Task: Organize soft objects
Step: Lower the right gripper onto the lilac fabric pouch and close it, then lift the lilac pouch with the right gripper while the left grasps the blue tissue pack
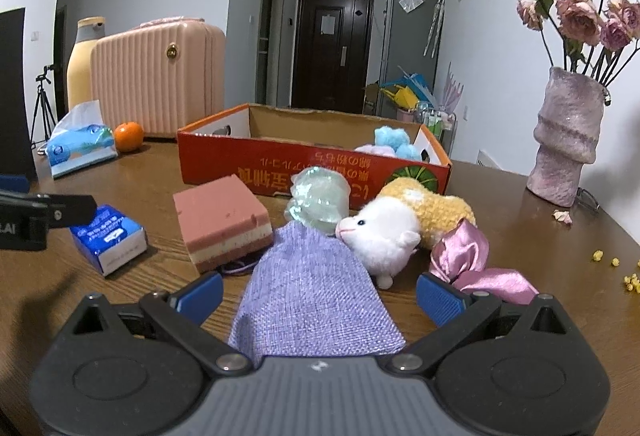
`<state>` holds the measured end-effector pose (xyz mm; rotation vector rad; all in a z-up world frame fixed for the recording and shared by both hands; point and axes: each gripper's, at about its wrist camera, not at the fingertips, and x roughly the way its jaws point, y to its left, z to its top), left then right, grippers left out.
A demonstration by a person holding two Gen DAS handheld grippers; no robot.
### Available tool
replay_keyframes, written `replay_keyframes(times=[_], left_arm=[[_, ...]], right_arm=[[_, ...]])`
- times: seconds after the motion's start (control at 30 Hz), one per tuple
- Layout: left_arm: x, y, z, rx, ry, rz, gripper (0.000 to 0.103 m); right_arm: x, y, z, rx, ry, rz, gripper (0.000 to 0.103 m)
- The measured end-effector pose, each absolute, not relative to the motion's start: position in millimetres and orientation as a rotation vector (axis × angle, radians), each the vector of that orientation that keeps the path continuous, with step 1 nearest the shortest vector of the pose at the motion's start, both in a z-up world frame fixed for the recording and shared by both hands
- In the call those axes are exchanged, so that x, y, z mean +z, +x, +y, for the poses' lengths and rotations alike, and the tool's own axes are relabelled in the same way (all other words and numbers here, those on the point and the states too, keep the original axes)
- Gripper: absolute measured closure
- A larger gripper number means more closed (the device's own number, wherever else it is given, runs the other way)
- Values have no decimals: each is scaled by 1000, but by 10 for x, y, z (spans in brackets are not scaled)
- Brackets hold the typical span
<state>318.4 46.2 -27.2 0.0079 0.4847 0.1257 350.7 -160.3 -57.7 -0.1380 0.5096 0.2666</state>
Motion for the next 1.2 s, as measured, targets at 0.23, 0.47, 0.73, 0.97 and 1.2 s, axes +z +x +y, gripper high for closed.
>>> replay_keyframes(times=[0.23,0.47,0.73,0.97,1.2], left_arm=[[-305,3231,591,140,16,496,0],[-319,3253,750,156,13,503,0],[-332,3272,865,159,3,514,0],[-329,3259,853,157,2,509,0],[-330,3260,851,161,2,510,0]], right_arm=[[-673,3626,-1539,273,-143,562,0],[-737,3792,-1439,276,-143,607,6],[-780,3882,-1403,288,-129,634,24],[-795,3860,-1387,321,-130,636,52],[-759,3809,-1410,349,-115,604,67]])
